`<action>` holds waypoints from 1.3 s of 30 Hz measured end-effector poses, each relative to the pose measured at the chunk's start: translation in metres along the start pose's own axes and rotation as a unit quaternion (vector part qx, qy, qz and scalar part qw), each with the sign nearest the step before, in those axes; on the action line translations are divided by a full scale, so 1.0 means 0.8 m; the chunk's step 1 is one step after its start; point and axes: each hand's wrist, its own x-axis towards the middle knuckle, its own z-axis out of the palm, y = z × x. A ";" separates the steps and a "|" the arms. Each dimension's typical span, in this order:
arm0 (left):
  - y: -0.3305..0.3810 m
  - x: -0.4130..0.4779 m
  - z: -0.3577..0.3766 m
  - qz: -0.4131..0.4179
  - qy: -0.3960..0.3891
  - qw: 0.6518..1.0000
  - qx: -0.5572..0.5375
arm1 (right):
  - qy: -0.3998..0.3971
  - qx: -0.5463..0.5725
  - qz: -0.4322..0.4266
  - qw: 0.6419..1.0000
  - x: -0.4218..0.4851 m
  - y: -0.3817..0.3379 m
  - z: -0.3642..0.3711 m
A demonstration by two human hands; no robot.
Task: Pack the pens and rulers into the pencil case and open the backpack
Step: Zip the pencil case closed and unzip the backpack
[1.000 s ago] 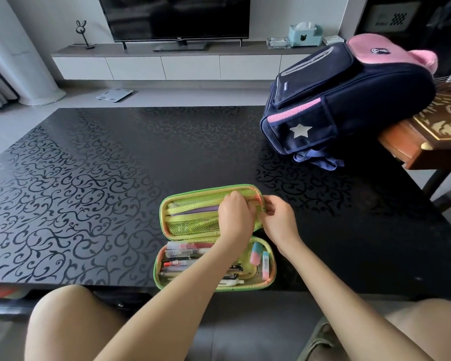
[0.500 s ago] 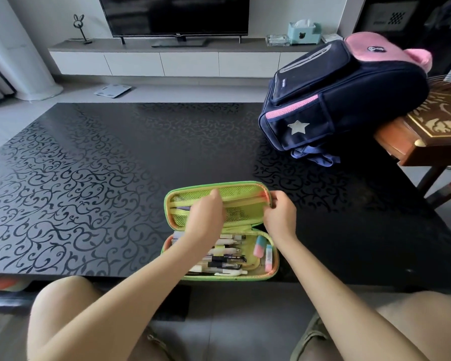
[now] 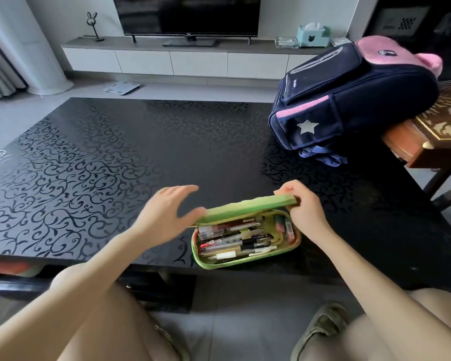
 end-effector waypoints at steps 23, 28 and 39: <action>0.012 -0.041 0.114 0.244 0.057 0.953 0.169 | -0.229 -0.395 -0.219 0.862 -0.050 -0.017 0.024; 0.026 -0.040 0.097 0.172 0.057 0.983 0.031 | -0.197 -0.462 -0.241 0.831 -0.040 0.001 0.056; -0.002 0.062 0.068 -0.205 -0.231 0.858 -0.411 | -0.154 -0.461 -0.259 0.835 -0.043 0.010 0.066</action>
